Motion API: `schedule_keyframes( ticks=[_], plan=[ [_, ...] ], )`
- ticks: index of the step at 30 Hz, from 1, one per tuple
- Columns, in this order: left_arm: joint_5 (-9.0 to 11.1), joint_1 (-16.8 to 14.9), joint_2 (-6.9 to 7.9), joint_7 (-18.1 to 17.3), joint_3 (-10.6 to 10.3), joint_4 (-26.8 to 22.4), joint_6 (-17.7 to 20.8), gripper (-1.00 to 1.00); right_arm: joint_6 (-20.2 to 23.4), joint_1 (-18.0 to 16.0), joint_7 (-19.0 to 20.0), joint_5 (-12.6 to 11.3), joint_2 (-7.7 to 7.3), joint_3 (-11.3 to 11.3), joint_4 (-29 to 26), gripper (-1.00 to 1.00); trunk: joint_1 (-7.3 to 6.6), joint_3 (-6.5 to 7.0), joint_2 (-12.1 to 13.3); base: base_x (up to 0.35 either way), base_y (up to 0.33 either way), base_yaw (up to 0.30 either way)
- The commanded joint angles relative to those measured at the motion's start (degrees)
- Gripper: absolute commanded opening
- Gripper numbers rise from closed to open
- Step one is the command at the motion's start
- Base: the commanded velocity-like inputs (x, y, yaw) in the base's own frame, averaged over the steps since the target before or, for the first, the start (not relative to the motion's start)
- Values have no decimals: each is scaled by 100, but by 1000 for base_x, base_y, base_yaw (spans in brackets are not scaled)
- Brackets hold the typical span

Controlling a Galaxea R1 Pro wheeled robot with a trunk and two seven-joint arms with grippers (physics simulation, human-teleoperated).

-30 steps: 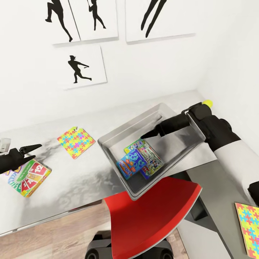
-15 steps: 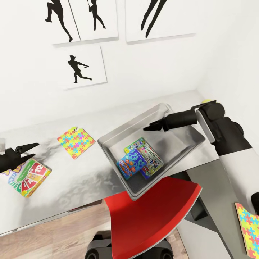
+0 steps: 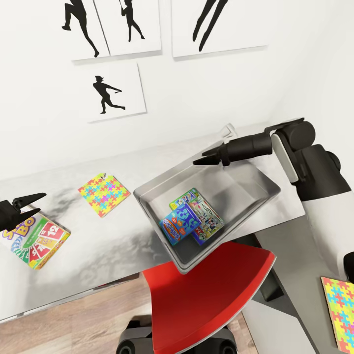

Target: Put all the toys in the child's room - the three board games (two on the bed and one on the table), the two jigsaw puzzles on the table, and the tennis ball on the table - inside the toy box on the table in the child's room.

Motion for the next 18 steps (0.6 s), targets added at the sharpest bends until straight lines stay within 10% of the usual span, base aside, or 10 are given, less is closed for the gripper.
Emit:
schedule_keyframes(
  ticks=[1, 18],
  plan=[
    [-56, -5, 0, -56, 6, 2, 25, 100, 22, -7, 8, -7, -4, 9, 0, 100, 3, -8, -9, 0, 0, 0],
    [-56, -5, 0, -56, 6, 2, 25, 100, 22, -7, 8, -7, -4, 9, 0, 100, 3, -8, -9, 0, 0, 0]
  ],
)
